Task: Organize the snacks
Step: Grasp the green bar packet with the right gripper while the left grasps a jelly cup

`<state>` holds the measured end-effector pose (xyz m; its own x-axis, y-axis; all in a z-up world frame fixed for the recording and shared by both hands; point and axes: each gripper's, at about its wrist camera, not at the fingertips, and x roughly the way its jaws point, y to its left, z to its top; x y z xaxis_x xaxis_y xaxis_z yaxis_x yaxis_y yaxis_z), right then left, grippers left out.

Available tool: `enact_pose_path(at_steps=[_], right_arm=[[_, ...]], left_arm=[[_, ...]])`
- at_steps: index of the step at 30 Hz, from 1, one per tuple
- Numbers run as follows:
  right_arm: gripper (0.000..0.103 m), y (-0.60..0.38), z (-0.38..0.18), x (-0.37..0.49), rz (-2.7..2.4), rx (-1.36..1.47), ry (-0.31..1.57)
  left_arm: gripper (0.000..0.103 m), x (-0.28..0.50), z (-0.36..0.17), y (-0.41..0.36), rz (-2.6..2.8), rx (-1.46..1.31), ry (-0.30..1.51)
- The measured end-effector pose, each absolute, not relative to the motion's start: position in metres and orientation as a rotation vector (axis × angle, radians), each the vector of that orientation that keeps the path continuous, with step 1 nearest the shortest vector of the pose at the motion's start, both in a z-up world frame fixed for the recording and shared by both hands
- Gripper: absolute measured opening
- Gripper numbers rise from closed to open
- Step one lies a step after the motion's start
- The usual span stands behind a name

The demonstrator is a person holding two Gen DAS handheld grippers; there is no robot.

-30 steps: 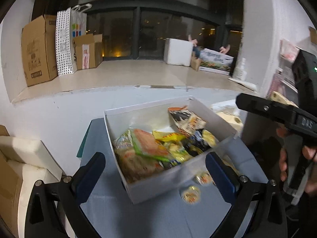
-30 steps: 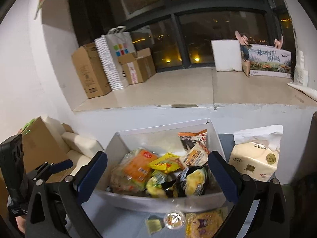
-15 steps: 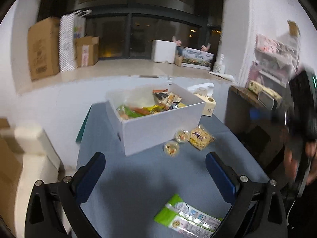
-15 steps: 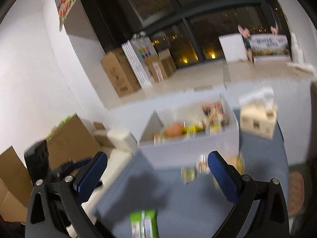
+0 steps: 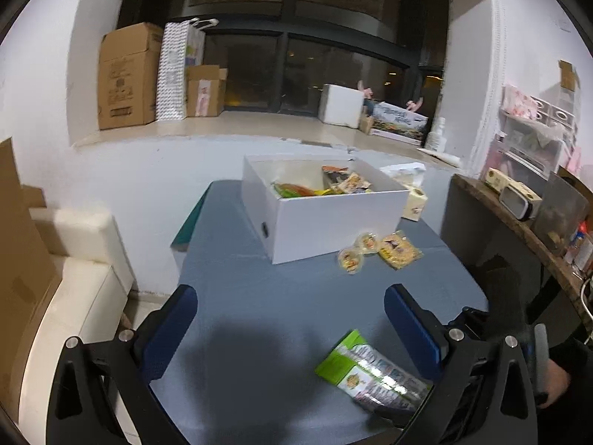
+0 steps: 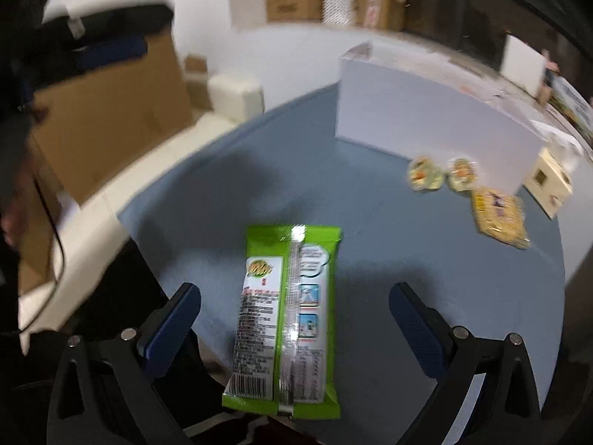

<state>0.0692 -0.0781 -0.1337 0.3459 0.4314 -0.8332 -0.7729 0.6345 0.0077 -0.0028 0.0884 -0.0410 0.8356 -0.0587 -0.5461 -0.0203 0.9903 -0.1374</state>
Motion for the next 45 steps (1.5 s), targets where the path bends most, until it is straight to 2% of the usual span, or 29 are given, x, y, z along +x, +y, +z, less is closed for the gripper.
enact_pose_path(at_steps=[9,11,12,17,23,32,42,45], right_arm=[[0.102,-0.066,-0.164,0.082,0.823,-0.465,1.056],[0.076,-0.064,-0.165,0.082,0.809,-0.502,1.031],[0.069,-0.064,-0.162,0.082,0.831,-0.496,1.026],[0.058,-0.069,-0.157,0.076,0.848,-0.472,1.002],[0.058,-0.113,-0.127,0.088,0.826,-0.269,0.931],[0.058,-0.246,-0.093,0.103,0.642,0.142,0.835],[0.058,-0.312,-0.082,0.095,0.566,0.308,0.737],[0.058,-0.314,-0.083,0.095,0.567,0.319,0.736]], left_arm=[[0.103,-0.007,-0.06,0.101,-0.002,-0.183,0.617],[0.103,-0.006,-0.064,0.101,0.001,-0.185,0.625],[0.103,-0.005,-0.065,0.101,0.0,-0.185,0.63],[0.103,-0.002,-0.07,0.099,-0.012,-0.184,0.642],[0.103,0.024,-0.077,0.08,-0.067,-0.15,0.659],[0.103,0.114,-0.092,0.013,-0.224,-0.048,0.705],[0.101,0.213,-0.143,-0.036,-0.244,0.093,0.839],[0.094,0.228,-0.156,-0.037,-0.267,0.076,0.875]])
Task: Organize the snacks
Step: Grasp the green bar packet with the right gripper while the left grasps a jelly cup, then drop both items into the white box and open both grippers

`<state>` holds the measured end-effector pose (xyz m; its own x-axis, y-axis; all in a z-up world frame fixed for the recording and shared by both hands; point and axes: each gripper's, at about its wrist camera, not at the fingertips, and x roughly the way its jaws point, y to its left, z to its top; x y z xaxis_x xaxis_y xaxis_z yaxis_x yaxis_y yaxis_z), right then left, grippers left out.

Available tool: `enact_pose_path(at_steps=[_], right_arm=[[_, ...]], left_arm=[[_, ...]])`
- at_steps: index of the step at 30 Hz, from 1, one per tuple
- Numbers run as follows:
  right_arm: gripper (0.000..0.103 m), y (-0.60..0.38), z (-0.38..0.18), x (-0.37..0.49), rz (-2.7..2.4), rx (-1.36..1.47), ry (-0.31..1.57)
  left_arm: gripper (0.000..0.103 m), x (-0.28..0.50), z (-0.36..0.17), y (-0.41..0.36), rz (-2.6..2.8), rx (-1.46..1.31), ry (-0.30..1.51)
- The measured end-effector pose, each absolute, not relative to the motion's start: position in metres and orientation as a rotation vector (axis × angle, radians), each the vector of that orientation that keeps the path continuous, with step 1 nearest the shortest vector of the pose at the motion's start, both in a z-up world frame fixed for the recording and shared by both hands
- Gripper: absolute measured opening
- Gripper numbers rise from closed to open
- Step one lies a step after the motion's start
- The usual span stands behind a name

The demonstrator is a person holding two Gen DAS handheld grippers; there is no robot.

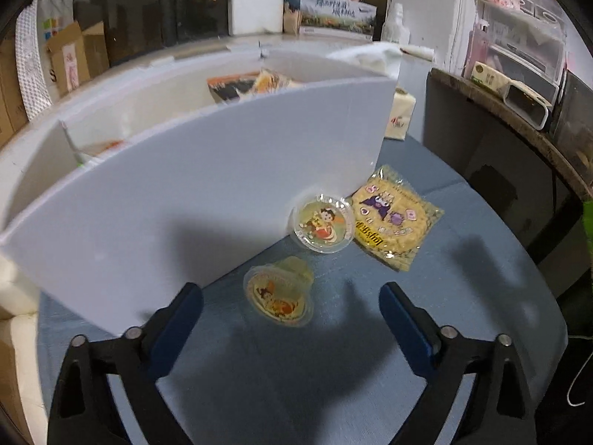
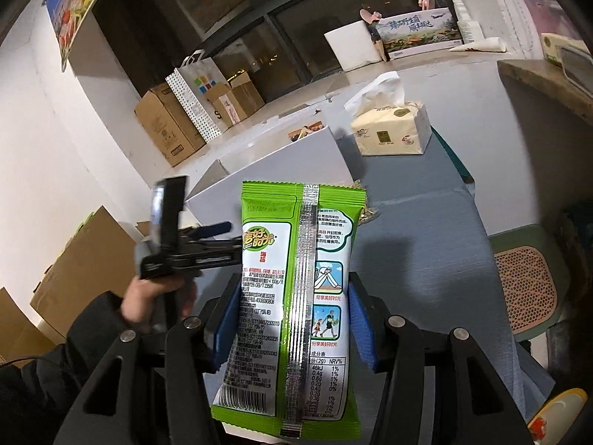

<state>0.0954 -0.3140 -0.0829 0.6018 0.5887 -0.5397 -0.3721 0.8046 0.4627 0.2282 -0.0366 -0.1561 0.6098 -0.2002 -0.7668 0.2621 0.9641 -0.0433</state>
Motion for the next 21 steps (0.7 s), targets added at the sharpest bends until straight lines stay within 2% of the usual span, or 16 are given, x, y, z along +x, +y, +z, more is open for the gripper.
enact_pose_path(at_steps=[1,4,5,12,21], right_arm=[[0.058,-0.313,-0.085,0.099,0.566,0.321,0.738],[0.058,-0.312,-0.09,0.101,0.563,0.327,0.748],[0.058,-0.312,-0.092,0.104,0.563,0.329,0.752],[0.058,-0.308,-0.092,0.104,0.565,0.314,0.756],[0.058,-0.286,-0.088,0.125,0.611,0.328,0.753]], left_arm=[[0.091,0.233,-0.16,-0.035,-0.263,0.065,0.893],[0.062,0.243,-0.171,-0.029,-0.26,0.034,0.933],[0.048,0.246,-0.175,-0.029,-0.262,0.031,0.95],[0.048,0.219,-0.154,-0.024,-0.286,0.021,0.841],[0.048,0.154,-0.071,0.007,-0.291,-0.085,0.608]])
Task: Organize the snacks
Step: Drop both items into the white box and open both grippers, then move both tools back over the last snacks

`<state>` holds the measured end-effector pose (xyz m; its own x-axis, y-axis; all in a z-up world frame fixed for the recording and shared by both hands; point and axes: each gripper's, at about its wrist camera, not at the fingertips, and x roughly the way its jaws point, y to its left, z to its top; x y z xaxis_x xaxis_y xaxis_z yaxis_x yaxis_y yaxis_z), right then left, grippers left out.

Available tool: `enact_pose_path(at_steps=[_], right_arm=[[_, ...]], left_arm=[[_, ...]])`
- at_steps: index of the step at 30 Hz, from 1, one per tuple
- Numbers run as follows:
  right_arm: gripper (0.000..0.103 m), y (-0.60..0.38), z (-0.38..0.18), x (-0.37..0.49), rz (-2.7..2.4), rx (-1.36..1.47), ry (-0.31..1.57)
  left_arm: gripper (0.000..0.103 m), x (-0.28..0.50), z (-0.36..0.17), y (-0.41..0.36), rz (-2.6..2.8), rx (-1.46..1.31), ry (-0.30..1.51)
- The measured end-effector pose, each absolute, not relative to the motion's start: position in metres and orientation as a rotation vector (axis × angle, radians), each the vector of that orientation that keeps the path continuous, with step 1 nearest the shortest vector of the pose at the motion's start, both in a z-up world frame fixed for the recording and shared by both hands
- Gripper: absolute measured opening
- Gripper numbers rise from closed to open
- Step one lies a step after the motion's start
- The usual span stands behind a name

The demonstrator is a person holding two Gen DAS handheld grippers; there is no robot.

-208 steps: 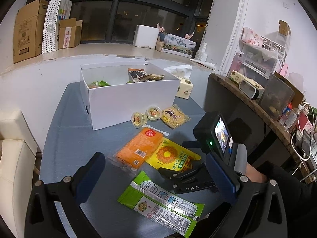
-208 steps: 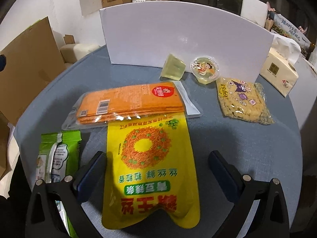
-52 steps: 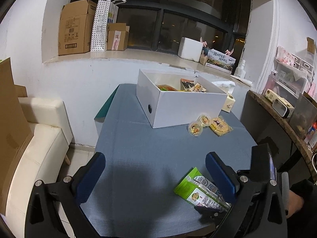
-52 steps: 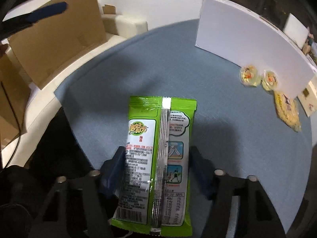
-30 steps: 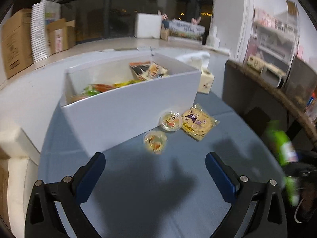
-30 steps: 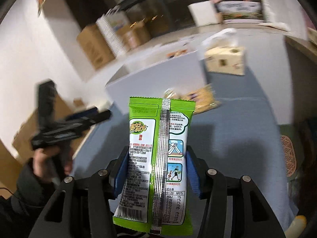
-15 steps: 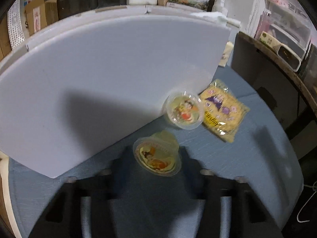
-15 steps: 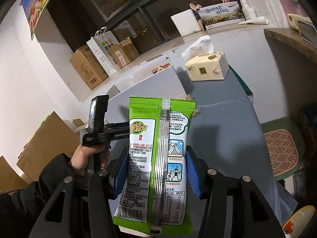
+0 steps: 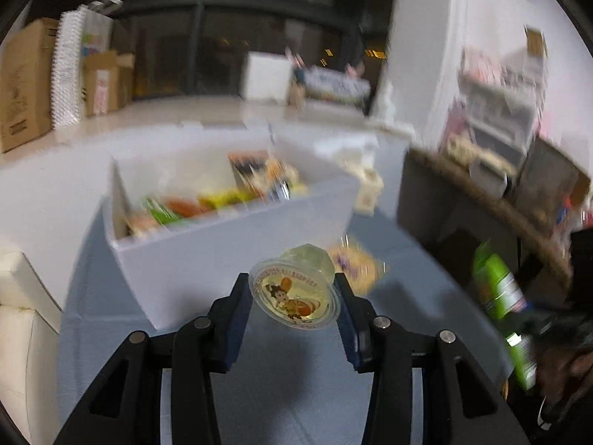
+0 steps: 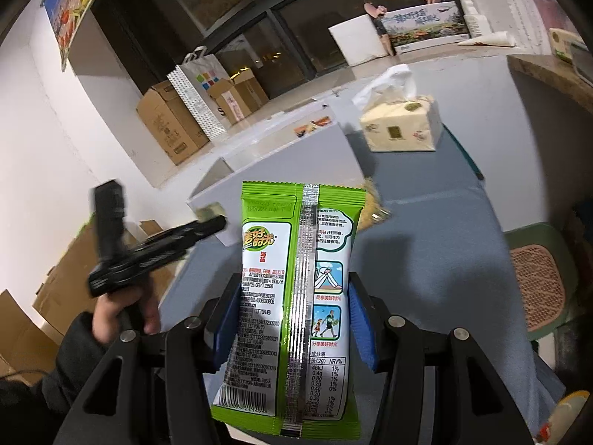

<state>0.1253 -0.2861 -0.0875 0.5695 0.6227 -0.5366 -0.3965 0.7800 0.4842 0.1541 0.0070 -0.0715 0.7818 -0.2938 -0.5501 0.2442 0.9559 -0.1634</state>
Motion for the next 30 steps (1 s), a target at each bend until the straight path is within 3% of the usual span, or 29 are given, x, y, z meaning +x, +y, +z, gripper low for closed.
enact_pose_path(at_steps=[10,20,21,22,23,24,25,30], right_arm=[[0.058,-0.212,-0.022,0.236,0.666,0.205,0.694],[0.06,-0.136,-0.008,0.365,0.604,0.068,0.759],[0.061,-0.132,-0.009,0.373,0.602,0.068,0.768],[0.069,-0.129,-0.011,0.38,0.594,0.074,0.78],[0.086,-0.126,-0.014,0.386,0.586,0.075,0.797],[0.095,-0.123,-0.016,0.39,0.571,0.063,0.812],[0.103,-0.121,-0.018,0.392,0.548,0.047,0.818],[0.103,-0.125,-0.033,0.394,0.515,0.057,0.846]], left_arm=[[0.048,0.201,-0.006,0.054,-0.206,-0.136,0.536],[0.049,0.292,-0.023,0.066,-0.141,-0.083,0.632],[0.054,0.298,-0.028,0.067,-0.135,-0.078,0.652],[0.063,0.307,-0.035,0.069,-0.126,-0.084,0.692],[0.091,0.312,-0.039,0.073,-0.119,-0.104,0.717],[0.103,0.314,-0.043,0.077,-0.118,-0.134,0.727],[0.103,0.314,-0.044,0.082,-0.118,-0.158,0.729],[0.103,0.307,-0.051,0.089,-0.107,-0.164,0.735]])
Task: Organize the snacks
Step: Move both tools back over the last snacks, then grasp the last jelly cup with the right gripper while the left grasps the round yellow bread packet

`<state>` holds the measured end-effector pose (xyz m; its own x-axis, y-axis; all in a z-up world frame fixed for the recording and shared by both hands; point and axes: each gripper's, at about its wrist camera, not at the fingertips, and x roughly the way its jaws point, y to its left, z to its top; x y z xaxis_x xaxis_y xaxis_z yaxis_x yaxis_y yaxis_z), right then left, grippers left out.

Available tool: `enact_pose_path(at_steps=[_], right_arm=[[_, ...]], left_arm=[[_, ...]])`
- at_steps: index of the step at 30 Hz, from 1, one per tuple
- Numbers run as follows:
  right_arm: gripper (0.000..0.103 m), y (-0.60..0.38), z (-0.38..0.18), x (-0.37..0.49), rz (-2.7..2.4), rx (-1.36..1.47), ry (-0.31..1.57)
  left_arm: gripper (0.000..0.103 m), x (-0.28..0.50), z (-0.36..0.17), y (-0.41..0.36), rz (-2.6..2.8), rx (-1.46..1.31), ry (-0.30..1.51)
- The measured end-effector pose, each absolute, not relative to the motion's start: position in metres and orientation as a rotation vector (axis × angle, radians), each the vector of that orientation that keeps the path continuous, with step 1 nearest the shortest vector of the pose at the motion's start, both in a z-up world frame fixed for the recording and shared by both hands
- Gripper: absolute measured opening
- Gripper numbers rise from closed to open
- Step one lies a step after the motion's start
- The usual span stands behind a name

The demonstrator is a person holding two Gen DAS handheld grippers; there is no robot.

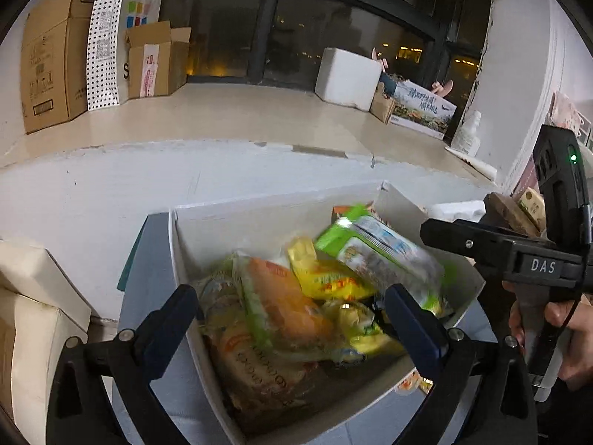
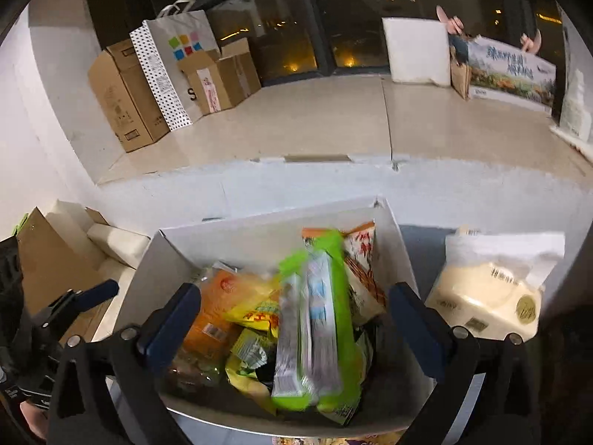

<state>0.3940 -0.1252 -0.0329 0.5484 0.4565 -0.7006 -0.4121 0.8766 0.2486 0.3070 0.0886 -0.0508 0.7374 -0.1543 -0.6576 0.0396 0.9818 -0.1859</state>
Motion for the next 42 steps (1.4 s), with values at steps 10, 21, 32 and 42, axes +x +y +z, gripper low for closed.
enact_pose_path(at_steps=[10,21,32,42], right_arm=[[0.103,-0.149,-0.015,0.347,0.545,0.137,0.745],[0.103,-0.207,0.001,0.2,0.614,0.141,0.566],[0.103,-0.213,-0.094,0.133,0.561,0.163,0.688],[0.103,-0.18,-0.113,0.199,0.49,0.047,0.747]], left_arm=[[0.103,0.258,-0.03,0.074,-0.115,-0.088,0.705],[0.103,0.133,-0.006,0.036,-0.199,-0.038,0.569],[0.103,0.051,-0.04,0.021,-0.206,-0.08,0.543],[0.103,0.047,-0.062,0.036,-0.152,-0.145,0.587]])
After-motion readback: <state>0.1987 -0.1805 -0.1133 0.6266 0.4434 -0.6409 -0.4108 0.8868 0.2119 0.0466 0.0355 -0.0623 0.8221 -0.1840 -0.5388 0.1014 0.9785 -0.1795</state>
